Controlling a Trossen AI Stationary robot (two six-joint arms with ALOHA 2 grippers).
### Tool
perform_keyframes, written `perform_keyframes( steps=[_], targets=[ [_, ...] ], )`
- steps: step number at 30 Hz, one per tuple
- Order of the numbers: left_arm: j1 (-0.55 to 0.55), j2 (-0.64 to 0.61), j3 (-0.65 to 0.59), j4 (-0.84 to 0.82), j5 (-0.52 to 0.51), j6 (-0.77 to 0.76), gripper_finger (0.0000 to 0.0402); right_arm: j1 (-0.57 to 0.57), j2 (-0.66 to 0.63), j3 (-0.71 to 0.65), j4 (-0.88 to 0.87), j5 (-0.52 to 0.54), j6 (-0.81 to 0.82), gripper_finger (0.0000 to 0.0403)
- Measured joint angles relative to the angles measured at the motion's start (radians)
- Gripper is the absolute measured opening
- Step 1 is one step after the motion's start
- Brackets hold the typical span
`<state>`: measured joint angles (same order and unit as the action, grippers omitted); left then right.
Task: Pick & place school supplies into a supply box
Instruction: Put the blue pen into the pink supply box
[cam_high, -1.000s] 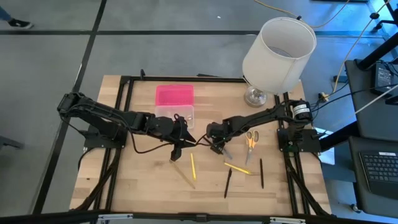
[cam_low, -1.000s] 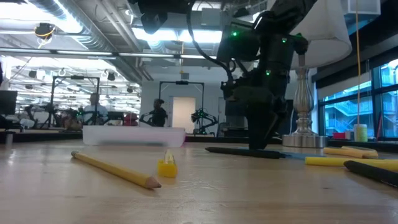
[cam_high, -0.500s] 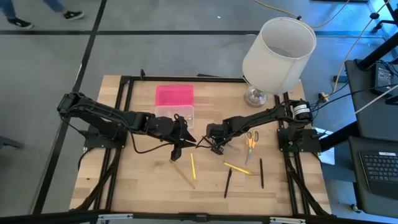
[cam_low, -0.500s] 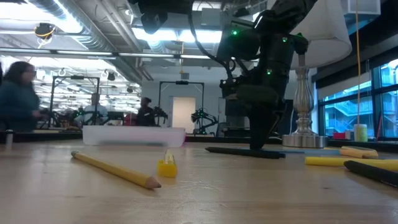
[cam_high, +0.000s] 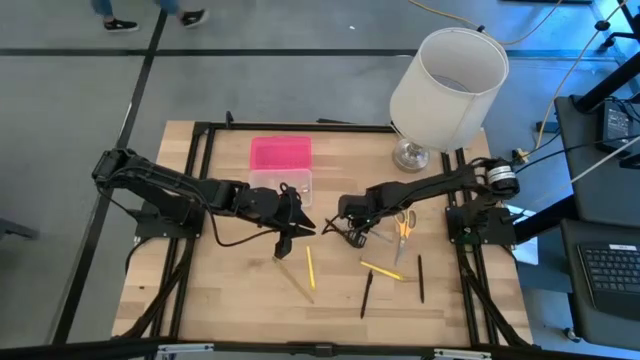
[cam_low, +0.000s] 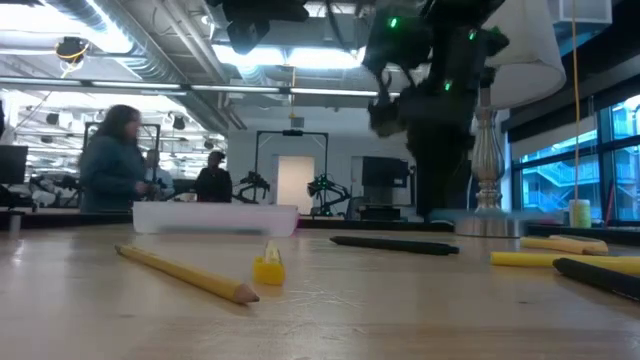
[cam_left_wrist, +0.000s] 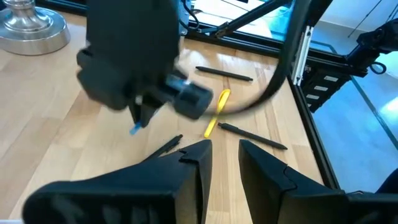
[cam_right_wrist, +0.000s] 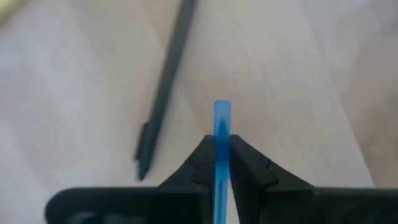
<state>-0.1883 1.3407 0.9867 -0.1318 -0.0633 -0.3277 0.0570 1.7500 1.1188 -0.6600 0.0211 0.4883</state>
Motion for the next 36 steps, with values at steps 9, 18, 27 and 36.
perform_keyframes(
  steps=[9, 18, 27, 36],
  targets=[
    [0.0, 0.0, 0.0, 0.007, -0.028, -0.098, 0.0072, 0.0, -0.27, 0.001, 0.009, 0.006, 0.004, 0.0034],
    [0.0, 0.0, 0.0, 0.243, -0.15, -0.109, 0.0072, 0.02, -0.566, 0.003, 0.348, 0.028, -0.042, 0.0035],
    [0.0, 0.0, 0.0, 0.512, -0.077, -0.131, 0.0072, 0.105, -0.592, 0.004, 0.775, 0.031, -0.159, 0.0039],
    [0.0, 0.0, 0.0, 0.583, -0.024, -0.096, 0.0072, 0.14, -0.51, 0.004, 0.963, 0.005, -0.161, 0.004]
  ],
)
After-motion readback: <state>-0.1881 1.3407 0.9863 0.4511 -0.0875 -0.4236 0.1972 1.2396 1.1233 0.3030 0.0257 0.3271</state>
